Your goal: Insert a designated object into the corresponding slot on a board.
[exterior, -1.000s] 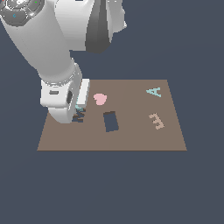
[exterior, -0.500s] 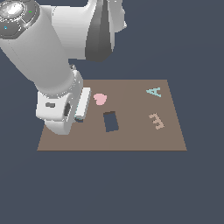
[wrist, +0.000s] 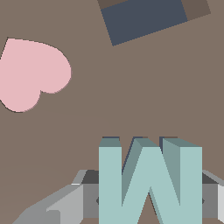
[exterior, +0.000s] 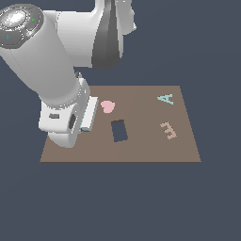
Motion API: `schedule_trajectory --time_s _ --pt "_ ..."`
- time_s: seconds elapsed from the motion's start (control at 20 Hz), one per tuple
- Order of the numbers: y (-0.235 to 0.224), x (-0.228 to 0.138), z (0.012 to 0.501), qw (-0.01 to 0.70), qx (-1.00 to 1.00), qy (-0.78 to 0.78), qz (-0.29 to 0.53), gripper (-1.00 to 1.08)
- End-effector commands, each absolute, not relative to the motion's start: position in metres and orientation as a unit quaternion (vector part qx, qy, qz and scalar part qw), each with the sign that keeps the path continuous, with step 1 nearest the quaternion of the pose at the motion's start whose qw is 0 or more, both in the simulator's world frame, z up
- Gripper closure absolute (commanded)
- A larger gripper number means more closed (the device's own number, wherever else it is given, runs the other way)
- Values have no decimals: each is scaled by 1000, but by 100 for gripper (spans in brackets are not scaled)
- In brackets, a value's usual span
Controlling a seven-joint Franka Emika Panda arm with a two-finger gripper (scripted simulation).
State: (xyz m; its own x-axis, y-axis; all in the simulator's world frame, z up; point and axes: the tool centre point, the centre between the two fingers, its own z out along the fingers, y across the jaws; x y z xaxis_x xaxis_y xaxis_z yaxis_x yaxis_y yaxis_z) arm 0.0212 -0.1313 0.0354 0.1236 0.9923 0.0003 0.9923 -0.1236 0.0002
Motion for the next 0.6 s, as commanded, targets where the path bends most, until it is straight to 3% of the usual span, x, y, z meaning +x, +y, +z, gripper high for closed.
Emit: schedule_trajectory --time_s 0.0,0.05,0.1,0.55 --pt "-131 22 31 0 -750 -662 0 108" --pt "-131 22 31 0 -750 -662 0 108" --pt "-131 22 31 0 -750 -662 0 -92" --pt "-131 22 31 0 -750 -662 0 -92"
